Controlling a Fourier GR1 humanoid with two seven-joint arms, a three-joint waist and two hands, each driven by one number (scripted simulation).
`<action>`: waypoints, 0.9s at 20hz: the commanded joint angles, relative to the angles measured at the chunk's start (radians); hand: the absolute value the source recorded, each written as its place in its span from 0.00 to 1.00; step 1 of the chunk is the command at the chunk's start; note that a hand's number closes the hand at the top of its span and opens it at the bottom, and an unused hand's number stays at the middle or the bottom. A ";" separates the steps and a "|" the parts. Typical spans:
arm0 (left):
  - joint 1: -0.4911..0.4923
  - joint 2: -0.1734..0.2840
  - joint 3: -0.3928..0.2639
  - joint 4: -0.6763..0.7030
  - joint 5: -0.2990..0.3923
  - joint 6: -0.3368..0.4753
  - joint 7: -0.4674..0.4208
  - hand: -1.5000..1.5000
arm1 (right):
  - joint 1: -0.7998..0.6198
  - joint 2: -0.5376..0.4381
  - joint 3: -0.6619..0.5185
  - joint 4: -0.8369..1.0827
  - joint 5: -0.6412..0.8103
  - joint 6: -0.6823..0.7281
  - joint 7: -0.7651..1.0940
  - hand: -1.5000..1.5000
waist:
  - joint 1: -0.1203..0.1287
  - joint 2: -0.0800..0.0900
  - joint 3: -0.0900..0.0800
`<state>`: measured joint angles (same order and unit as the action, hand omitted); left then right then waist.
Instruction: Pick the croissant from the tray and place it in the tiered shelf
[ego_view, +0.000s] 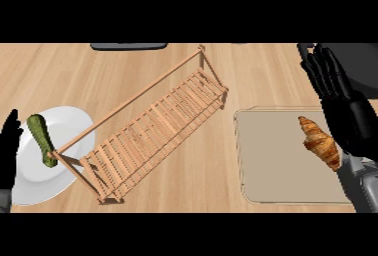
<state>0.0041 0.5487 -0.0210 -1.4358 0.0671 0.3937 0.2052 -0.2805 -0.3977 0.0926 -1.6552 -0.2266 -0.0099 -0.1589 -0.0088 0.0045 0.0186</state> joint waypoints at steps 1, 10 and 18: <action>0.042 -0.023 0.010 0.011 0.037 -0.066 -0.044 0.50 | -0.012 -0.063 -0.116 0.068 -0.044 0.053 -0.013 1.00 | 0.013 -0.004 -0.019; -0.001 -0.223 -0.101 0.024 0.225 -0.209 0.030 0.50 | 0.182 -0.388 -0.352 0.535 0.022 0.143 -0.012 1.00 | -0.006 0.016 -0.016; -0.029 -0.219 -0.085 0.026 0.262 -0.265 0.089 0.50 | 0.123 -0.535 -0.342 0.814 0.041 0.557 -0.361 0.00 | 0.022 0.000 -0.016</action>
<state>-0.0272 0.3461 -0.0960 -1.4076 0.2926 0.1637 0.2436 -0.1513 -0.8675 -0.2613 -0.9258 -0.2064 0.3956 -0.4163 0.0066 0.0070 0.0065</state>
